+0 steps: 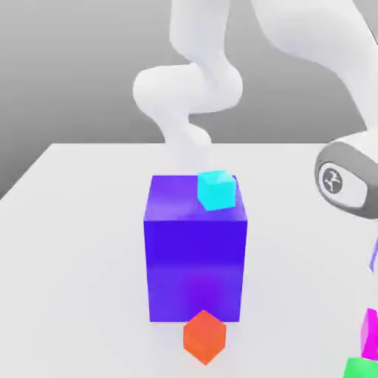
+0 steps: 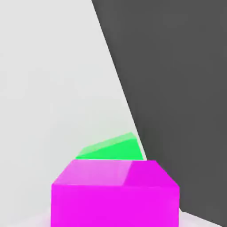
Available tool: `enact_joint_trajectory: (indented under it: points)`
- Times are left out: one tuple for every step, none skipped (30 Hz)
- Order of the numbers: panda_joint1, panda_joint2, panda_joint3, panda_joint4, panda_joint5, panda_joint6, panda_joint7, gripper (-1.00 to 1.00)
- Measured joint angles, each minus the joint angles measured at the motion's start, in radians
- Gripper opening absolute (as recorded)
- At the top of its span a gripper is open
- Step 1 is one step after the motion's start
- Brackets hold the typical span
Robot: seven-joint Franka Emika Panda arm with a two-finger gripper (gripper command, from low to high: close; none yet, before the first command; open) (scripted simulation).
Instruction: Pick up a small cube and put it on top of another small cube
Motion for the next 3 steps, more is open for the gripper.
enact_joint_trajectory:
  points:
    - [0.000,0.000,0.000,0.000,0.000,0.000,0.000,1.00]
    - [0.000,0.000,0.000,0.000,0.000,0.000,0.000,1.00]
    - [0.000,0.000,0.000,0.000,0.000,0.000,0.000,1.00]
